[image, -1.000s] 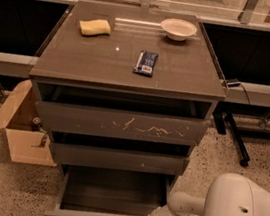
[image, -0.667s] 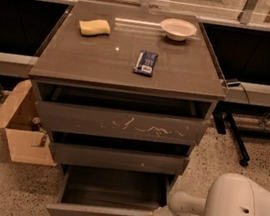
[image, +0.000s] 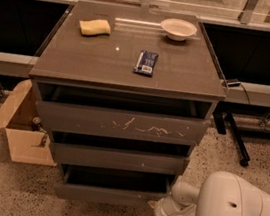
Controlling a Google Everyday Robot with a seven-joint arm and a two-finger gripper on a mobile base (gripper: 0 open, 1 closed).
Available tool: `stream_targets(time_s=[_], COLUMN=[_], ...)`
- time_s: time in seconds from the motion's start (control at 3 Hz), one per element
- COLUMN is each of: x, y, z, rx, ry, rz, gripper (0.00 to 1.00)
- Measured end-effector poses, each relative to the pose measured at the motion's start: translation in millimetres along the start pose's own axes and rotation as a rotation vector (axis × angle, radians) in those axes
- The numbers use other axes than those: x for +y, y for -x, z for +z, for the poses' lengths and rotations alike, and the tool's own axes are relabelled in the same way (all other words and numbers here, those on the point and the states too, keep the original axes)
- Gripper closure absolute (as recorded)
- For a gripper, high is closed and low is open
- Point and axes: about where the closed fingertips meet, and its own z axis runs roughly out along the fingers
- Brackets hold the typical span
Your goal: Close bottom drawer
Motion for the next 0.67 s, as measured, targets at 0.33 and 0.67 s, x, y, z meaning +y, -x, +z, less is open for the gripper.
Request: stream_targets(time_s=[0.33,0.67], x=[-14.7,-26.4], y=[-6.8,-11.1], z=[-9.9,-21.1], rx=[0.012,0.012], ry=[-0.008,-0.032], rz=[-0.036,-0.054], gripper=[0.19,0.22])
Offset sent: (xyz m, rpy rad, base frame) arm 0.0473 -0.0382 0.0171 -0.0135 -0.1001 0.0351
